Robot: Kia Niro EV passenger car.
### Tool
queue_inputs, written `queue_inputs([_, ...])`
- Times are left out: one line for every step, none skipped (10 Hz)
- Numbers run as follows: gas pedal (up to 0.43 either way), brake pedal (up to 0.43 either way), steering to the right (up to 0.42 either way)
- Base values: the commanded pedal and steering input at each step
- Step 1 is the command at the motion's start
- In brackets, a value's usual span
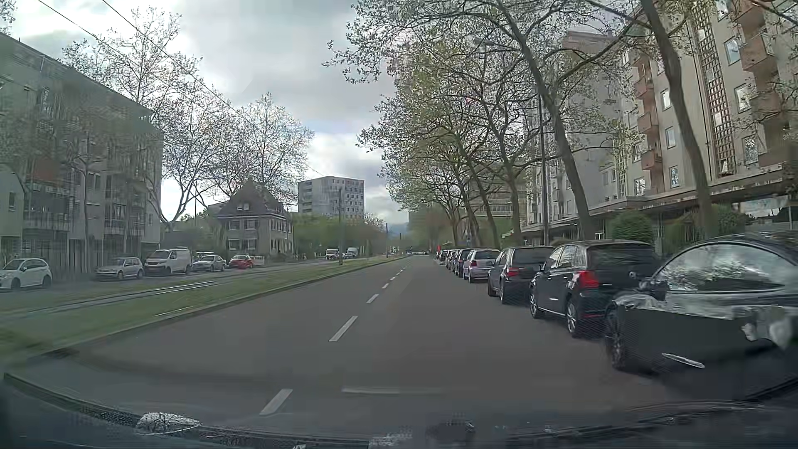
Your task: Follow the waypoints while adhering to traffic rules and regulations
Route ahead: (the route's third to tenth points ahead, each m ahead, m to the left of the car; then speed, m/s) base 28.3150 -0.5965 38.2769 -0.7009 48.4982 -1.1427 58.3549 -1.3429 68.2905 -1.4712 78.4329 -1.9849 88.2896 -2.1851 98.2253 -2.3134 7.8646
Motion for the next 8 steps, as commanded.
queue_inputs([0.157,0.0,0.0])
queue_inputs([0.157,0.0,0.0])
queue_inputs([0.157,0.0,0.0])
queue_inputs([0.157,0.0,0.0])
queue_inputs([0.157,0.0,0.0])
queue_inputs([0.157,0.0,0.0])
queue_inputs([0.157,0.0,0.0])
queue_inputs([0.157,0.0,0.0])
